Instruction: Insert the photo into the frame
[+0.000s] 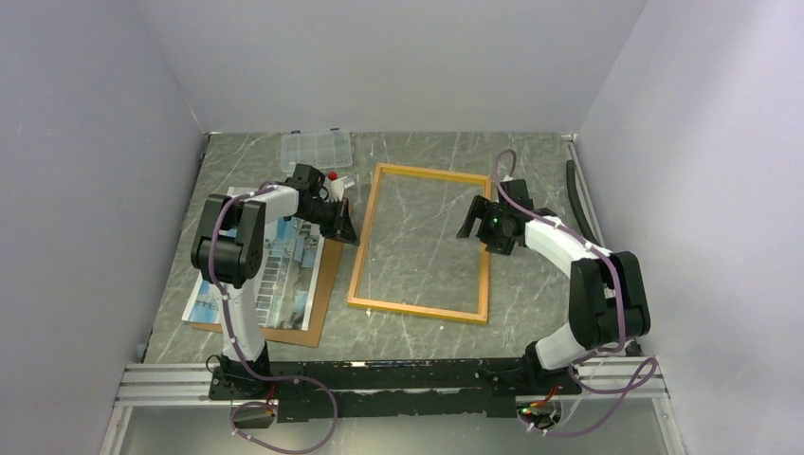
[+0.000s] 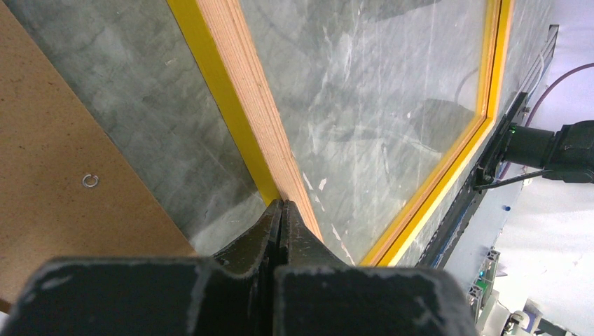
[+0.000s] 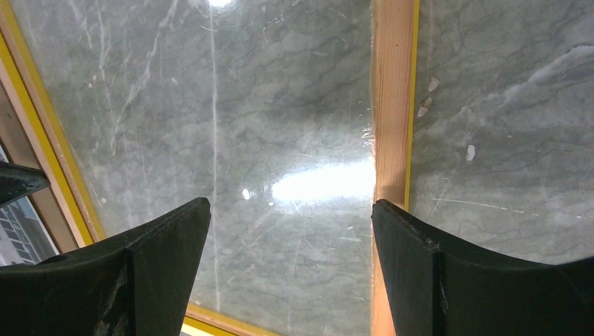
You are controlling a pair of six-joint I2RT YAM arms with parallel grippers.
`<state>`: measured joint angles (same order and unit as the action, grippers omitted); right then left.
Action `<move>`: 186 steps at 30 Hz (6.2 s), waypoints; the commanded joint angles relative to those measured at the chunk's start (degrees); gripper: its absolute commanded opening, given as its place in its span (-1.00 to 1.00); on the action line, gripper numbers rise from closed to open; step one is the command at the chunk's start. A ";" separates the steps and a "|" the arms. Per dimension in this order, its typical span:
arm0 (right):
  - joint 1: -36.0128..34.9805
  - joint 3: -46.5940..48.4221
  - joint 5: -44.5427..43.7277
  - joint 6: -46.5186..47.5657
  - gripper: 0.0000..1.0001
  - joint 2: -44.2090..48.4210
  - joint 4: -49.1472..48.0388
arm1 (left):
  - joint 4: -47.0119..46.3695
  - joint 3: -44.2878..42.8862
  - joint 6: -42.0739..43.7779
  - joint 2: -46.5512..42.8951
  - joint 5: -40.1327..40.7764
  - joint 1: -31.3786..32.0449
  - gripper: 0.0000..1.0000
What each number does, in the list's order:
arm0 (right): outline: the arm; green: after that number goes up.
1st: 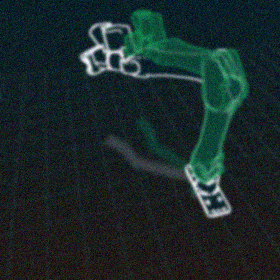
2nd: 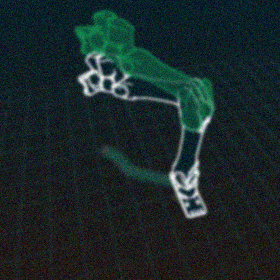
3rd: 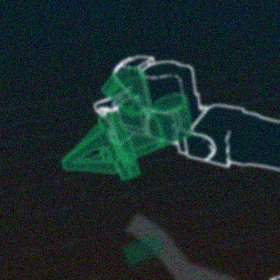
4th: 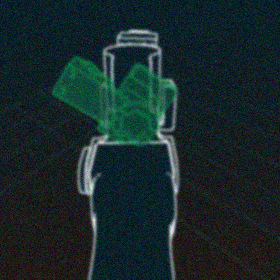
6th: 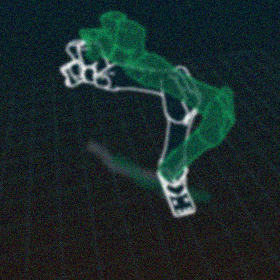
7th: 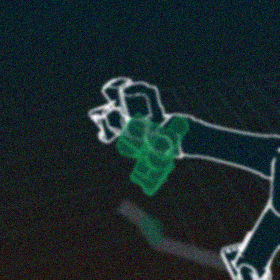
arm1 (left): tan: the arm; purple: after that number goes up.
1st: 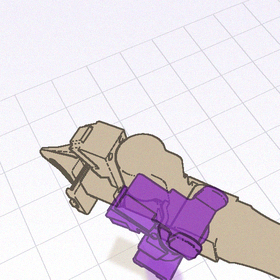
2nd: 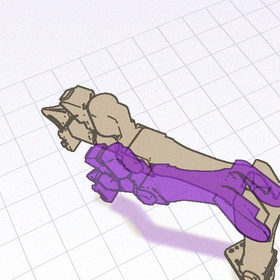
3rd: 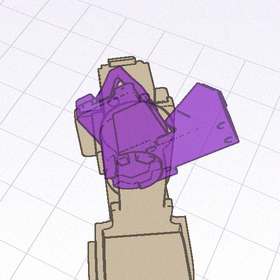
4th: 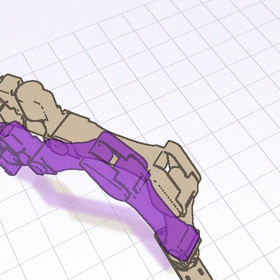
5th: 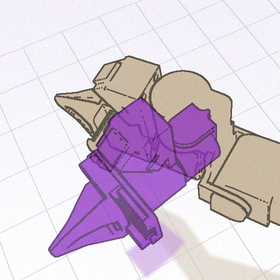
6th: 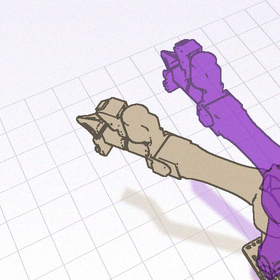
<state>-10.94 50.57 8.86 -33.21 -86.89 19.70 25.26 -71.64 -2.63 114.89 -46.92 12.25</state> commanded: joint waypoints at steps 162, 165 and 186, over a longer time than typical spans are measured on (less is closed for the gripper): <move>-35.10 60.54 -43.53 8.66 -1.00 -8.11 50.93 | 31.41 -8.44 28.77 -19.30 13.04 -47.16 0.88; -38.08 66.17 -48.22 7.13 -1.00 -14.77 56.31 | 30.92 -7.66 28.87 -19.74 12.80 -47.15 0.87; -42.45 76.65 -26.33 -0.86 -1.00 -33.92 49.79 | 28.69 -4.76 28.58 -19.55 11.80 -47.19 0.83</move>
<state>-53.52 127.85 -24.03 -29.98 -118.96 74.91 55.00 -76.90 26.04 97.34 -33.39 -35.05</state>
